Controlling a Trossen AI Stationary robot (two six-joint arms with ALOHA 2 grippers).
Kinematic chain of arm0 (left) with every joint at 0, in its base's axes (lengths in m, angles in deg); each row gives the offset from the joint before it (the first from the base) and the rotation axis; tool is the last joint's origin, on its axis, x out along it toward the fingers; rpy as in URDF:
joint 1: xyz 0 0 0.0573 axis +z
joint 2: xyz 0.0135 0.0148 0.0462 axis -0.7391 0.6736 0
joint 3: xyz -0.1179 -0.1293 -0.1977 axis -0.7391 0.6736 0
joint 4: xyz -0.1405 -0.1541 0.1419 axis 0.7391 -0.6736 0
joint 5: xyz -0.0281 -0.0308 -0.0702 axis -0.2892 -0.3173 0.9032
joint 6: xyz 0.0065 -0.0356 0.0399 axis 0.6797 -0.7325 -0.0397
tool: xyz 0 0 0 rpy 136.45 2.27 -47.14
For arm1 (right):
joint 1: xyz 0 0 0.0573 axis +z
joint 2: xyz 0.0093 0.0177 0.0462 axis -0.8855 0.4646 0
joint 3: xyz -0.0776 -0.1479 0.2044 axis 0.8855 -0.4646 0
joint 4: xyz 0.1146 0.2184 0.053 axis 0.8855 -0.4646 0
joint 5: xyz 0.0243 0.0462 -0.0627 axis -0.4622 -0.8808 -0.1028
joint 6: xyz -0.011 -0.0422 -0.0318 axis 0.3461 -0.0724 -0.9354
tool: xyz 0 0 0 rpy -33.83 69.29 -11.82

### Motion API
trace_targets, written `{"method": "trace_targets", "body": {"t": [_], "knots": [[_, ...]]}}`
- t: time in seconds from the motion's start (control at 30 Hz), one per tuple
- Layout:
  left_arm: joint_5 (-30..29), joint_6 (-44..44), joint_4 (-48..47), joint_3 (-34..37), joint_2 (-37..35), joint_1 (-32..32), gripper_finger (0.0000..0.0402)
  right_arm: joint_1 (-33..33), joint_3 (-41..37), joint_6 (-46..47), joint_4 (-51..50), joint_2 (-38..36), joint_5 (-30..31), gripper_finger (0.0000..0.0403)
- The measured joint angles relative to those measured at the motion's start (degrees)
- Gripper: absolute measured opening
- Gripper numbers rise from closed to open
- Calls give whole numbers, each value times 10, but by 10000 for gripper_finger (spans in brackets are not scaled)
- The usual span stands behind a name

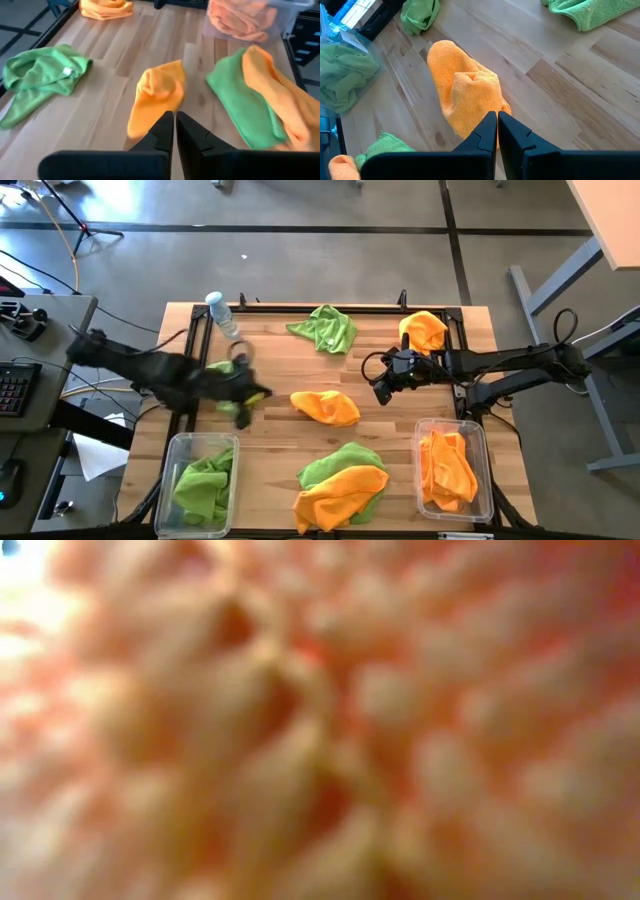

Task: Sort microfiber towel by color & place in baskets
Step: Put the yellow towel into the right transparent bin

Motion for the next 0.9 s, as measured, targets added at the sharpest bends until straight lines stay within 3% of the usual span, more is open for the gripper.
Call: {"method": "trace_targets", "body": {"t": [0.1, 0.27, 0.4, 0.63, 0.9], "knots": [[73, 49, 79, 0, 70, 60, 1, 0, 0, 0, 0, 0, 1, 11], [121, 101, 220, 0, 188, 111, 1, 0, 0, 0, 0, 0, 1, 11], [165, 96, 286, 0, 269, 141, 0, 0, 0, -15, 0, 0, 1, 11], [177, 78, 330, 0, 388, 181, 0, 0, 0, -15, 0, 0, 1, 11], [176, 67, 334, 0, 425, 192, 0, 0, 0, -49, -1, 0, 0, 11]]}}
